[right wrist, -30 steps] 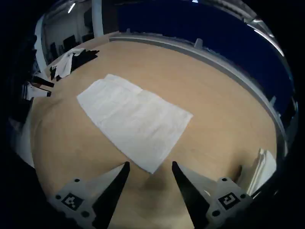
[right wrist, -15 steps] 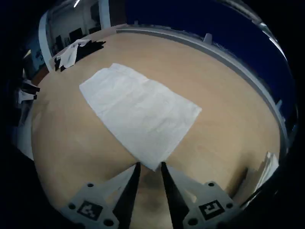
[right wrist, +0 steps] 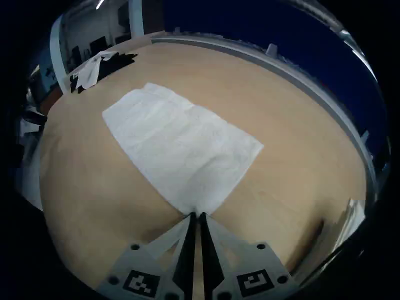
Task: Fold towel
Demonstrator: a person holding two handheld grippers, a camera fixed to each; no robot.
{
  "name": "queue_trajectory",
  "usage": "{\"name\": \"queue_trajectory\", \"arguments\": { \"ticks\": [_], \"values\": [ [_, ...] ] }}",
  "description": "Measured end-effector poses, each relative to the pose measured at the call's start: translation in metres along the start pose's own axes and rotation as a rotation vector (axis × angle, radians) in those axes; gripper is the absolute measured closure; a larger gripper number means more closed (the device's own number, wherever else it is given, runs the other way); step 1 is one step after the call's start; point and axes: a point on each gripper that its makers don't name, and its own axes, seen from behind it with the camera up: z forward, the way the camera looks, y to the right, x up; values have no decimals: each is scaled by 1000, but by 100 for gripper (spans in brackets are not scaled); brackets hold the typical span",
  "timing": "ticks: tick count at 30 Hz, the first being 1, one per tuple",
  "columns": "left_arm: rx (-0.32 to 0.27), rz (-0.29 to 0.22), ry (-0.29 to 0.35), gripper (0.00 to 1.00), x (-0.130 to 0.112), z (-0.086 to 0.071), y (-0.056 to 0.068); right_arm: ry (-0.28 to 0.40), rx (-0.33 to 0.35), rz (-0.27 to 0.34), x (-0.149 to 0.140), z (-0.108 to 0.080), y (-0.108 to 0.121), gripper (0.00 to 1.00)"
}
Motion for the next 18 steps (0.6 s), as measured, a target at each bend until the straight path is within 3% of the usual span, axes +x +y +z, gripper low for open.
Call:
{"name": "queue_trajectory", "arguments": {
  "ticks": [8, 18],
  "values": [
    [-5, -7, 5, 6, 1, -4, 1, 67, -16, -1, 26, -15, 0, 94],
    [-6, -23, 17, 6, 1, -10, -1, 199, -35, -24, 92, -39, -7, 95]
  ]
}}
